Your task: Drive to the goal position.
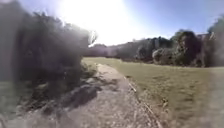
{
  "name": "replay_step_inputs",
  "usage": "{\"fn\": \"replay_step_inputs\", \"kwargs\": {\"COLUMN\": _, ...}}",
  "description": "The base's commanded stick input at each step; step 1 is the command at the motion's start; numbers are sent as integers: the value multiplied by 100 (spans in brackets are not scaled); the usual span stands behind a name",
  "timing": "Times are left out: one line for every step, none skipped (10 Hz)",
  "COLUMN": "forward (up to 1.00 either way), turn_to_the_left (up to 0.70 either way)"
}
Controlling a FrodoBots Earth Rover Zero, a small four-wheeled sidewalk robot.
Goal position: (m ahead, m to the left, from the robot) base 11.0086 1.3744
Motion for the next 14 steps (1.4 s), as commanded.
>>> {"fn": "replay_step_inputs", "kwargs": {"forward": 70, "turn_to_the_left": 0}}
{"fn": "replay_step_inputs", "kwargs": {"forward": 70, "turn_to_the_left": 0}}
{"fn": "replay_step_inputs", "kwargs": {"forward": 70, "turn_to_the_left": 0}}
{"fn": "replay_step_inputs", "kwargs": {"forward": 70, "turn_to_the_left": 0}}
{"fn": "replay_step_inputs", "kwargs": {"forward": 70, "turn_to_the_left": 0}}
{"fn": "replay_step_inputs", "kwargs": {"forward": 70, "turn_to_the_left": 0}}
{"fn": "replay_step_inputs", "kwargs": {"forward": 70, "turn_to_the_left": 0}}
{"fn": "replay_step_inputs", "kwargs": {"forward": 70, "turn_to_the_left": 0}}
{"fn": "replay_step_inputs", "kwargs": {"forward": 70, "turn_to_the_left": 0}}
{"fn": "replay_step_inputs", "kwargs": {"forward": 70, "turn_to_the_left": 0}}
{"fn": "replay_step_inputs", "kwargs": {"forward": 70, "turn_to_the_left": 0}}
{"fn": "replay_step_inputs", "kwargs": {"forward": 70, "turn_to_the_left": 0}}
{"fn": "replay_step_inputs", "kwargs": {"forward": 70, "turn_to_the_left": 0}}
{"fn": "replay_step_inputs", "kwargs": {"forward": 70, "turn_to_the_left": 0}}
